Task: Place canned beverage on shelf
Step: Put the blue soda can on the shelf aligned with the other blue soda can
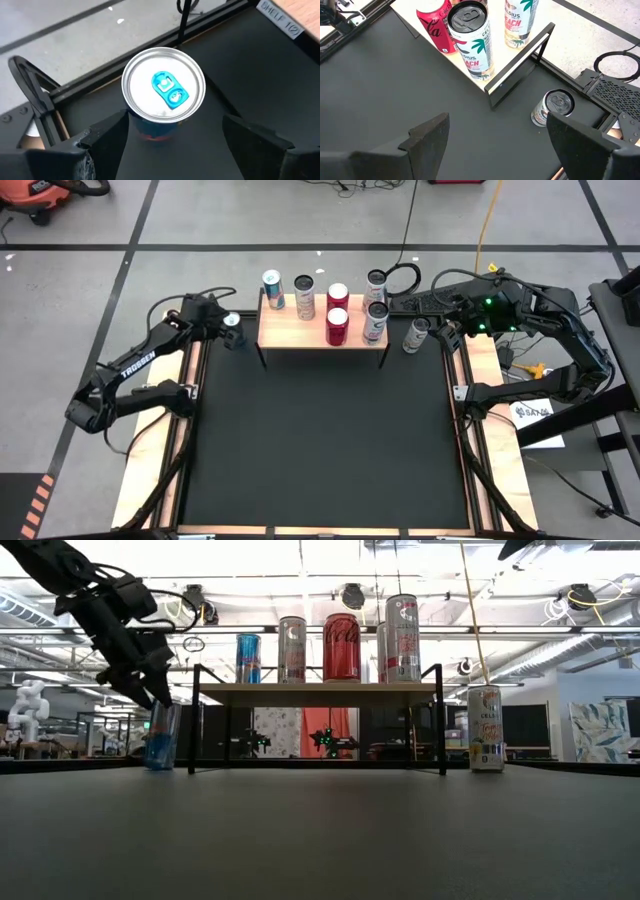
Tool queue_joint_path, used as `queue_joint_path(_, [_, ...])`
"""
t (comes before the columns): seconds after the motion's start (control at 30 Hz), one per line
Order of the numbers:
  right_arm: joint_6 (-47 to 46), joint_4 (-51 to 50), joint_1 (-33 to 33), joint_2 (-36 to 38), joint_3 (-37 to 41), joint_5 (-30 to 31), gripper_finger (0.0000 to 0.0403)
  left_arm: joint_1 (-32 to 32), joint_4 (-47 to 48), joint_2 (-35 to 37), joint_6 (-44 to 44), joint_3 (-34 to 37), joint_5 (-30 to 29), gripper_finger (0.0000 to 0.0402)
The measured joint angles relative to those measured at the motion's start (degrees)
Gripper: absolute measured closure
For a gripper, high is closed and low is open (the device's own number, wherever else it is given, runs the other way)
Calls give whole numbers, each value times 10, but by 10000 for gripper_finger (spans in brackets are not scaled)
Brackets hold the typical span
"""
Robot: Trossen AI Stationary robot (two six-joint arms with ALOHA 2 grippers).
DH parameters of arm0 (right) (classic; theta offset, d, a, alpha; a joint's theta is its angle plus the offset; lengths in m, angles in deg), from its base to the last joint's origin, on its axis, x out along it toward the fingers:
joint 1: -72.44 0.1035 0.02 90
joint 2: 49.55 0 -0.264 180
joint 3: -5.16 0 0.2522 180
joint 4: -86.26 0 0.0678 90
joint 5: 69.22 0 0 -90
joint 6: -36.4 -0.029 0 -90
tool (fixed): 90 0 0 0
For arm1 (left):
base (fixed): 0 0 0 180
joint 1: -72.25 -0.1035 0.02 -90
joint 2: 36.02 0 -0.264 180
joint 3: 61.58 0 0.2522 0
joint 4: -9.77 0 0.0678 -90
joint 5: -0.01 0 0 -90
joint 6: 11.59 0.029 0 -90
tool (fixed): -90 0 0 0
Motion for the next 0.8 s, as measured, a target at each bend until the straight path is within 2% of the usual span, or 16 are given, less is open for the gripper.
queue_joint_path(0.47, [0,0,0,0,0,0,85,-23,-16,-14,14,0,26,77])
queue_joint_path(0.6, [0,0,0,0,0,0,85,-36,-9,-14,4,0,64,73])
queue_joint_path(0.8, [0,0,0,0,0,0,85,-39,-9,-14,-5,0,64,65])
